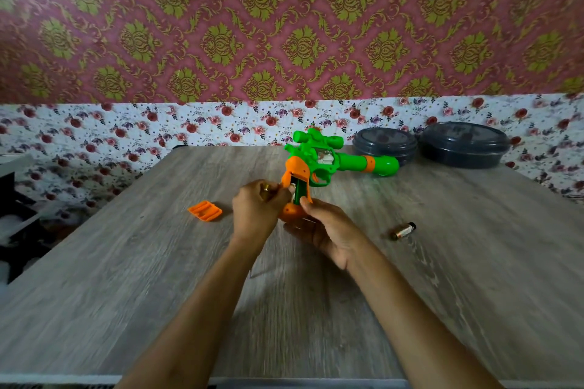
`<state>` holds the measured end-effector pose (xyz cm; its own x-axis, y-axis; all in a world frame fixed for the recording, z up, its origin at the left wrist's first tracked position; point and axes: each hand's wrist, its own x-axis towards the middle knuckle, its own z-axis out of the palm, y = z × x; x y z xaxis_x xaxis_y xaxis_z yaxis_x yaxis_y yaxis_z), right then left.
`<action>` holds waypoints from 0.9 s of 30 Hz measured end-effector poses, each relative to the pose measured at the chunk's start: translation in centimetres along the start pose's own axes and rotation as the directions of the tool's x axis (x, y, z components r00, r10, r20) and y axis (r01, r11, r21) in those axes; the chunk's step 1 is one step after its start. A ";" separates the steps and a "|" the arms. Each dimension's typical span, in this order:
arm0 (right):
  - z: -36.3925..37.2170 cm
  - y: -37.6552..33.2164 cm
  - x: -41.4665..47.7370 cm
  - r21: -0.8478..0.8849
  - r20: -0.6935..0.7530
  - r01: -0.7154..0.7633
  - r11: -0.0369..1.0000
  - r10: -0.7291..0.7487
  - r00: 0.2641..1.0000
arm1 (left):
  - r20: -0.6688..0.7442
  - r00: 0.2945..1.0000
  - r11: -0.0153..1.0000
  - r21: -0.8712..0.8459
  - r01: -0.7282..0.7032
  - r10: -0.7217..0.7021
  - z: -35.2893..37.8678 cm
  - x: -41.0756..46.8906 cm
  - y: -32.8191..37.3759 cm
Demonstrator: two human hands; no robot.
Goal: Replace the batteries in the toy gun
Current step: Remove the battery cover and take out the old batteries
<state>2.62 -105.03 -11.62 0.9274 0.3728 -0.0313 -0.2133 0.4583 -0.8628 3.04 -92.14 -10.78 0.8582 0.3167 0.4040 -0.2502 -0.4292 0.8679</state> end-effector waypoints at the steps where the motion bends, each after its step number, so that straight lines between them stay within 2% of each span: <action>1: -0.1 0.1 0.1 0.022 0.002 0.013 1.000 -0.013 1.000 | 0.025 1.000 1.000 -0.005 0.013 -0.012 0.0 -0.1 0.1; 5: -0.7 0.0 0.3 0.001 -0.011 0.043 0.999 -0.043 0.999 | 0.110 0.986 0.992 -0.015 0.125 -0.123 -0.1 -0.5 0.6; 8: -1.1 0.4 0.3 -0.171 -0.027 0.008 0.985 -0.013 1.000 | 0.059 0.958 0.925 -0.249 0.288 -0.282 -1.0 0.2 0.7; 10: -1.3 0.6 0.3 -0.279 -0.027 -0.009 0.960 0.002 1.000 | 0.019 0.956 0.894 -0.350 0.280 -0.292 -1.9 0.7 0.7; 13: -1.3 0.9 0.2 -0.362 -0.002 0.016 0.932 -0.017 1.000 | -0.078 0.993 0.919 -0.391 0.054 -0.092 -2.5 0.6 1.2; 16: -1.2 1.1 0.2 -0.418 0.038 0.061 0.906 -0.050 0.998 | -0.131 0.983 0.899 -0.401 -0.174 0.131 -2.8 0.6 1.6; 18: -1.3 1.2 0.3 -0.409 0.070 0.083 0.909 -0.060 0.996 | -0.184 0.946 0.883 -0.348 -0.316 0.267 -3.0 0.5 1.6; 21: -1.8 1.1 0.5 -0.424 0.106 0.097 0.900 -0.057 0.993 | -0.273 0.851 0.848 -0.169 -0.502 0.449 -3.5 -0.5 1.8; 24: -2.1 1.1 0.8 -0.449 0.135 0.113 0.886 -0.058 0.989 | -0.316 0.781 0.812 -0.050 -0.581 0.539 -3.9 -1.5 1.6; 27: -2.3 1.1 0.9 -0.447 0.111 0.113 0.888 -0.071 0.991 | -0.322 0.794 0.830 -0.040 -0.556 0.516 -4.1 -1.8 1.3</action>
<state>3.89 -106.09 -13.73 0.9001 0.4270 0.0860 0.0529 0.0887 -0.9946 -0.73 -89.78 -9.18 0.4077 0.3018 0.8618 -0.7032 -0.4982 0.5072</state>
